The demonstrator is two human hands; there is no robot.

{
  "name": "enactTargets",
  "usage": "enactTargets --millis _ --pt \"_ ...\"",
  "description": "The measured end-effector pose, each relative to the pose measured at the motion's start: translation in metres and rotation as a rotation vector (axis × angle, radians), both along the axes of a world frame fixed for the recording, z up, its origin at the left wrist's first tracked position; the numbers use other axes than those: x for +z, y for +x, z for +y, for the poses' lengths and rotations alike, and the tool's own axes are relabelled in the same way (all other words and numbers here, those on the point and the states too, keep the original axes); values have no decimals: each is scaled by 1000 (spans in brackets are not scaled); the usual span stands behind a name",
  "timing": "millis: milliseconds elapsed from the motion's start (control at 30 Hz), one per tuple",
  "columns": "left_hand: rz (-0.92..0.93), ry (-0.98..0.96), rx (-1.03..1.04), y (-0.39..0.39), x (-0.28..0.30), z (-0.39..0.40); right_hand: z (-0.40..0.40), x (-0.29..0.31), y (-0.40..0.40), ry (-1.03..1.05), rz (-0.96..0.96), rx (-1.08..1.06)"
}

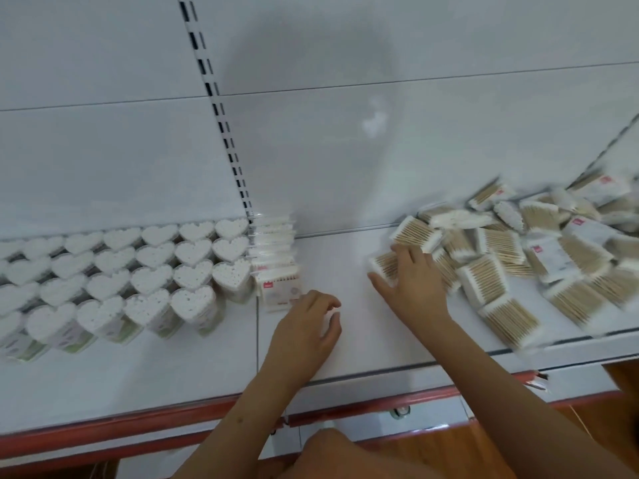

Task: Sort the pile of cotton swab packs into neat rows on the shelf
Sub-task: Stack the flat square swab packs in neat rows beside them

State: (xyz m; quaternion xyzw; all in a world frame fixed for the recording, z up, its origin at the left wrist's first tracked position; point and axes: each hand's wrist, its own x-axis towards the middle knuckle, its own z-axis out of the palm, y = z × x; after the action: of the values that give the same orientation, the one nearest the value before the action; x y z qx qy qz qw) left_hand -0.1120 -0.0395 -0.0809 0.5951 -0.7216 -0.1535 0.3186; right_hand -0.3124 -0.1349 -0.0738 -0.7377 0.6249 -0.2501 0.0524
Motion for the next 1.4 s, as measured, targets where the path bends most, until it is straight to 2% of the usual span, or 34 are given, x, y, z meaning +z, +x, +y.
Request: enactTargets --millis 100,233,333,433,567,700,767,833,933,1000,1100,1233,1400 --pt "-29 29 -90 -15 -8 -9 6 -5 -18 61 178 -90" --pt "45 83 -71 -18 -11 -13 15 -6 -19 74 38 -60" --pt "291 171 -18 -22 1 -14 28 -2 -24 4 -42 -28" --pt "481 260 -31 -35 17 -21 48 2 -28 -41 -110 140" --pt "482 380 -106 -53 21 -29 63 4 -37 -70 -168 251" --pt "349 368 -124 -63 12 -36 73 13 -58 99 -309 328" --pt "309 311 -105 -66 10 -42 76 12 -76 74 -232 251" --pt "305 323 -65 -69 12 -47 76 8 -104 20 -100 39" --pt "469 394 3 -73 14 -51 79 8 -147 194 46 -328" --pt "603 472 49 -76 16 -51 83 6 -166 291 73 -368" --pt "732 559 82 -81 18 -53 88 10 -171 313 -11 -325" --pt "860 640 68 -89 25 -52 92 30 -146 280 -338 -252" --pt "807 604 -22 -87 34 -49 79 57 -115 206 -418 -3"
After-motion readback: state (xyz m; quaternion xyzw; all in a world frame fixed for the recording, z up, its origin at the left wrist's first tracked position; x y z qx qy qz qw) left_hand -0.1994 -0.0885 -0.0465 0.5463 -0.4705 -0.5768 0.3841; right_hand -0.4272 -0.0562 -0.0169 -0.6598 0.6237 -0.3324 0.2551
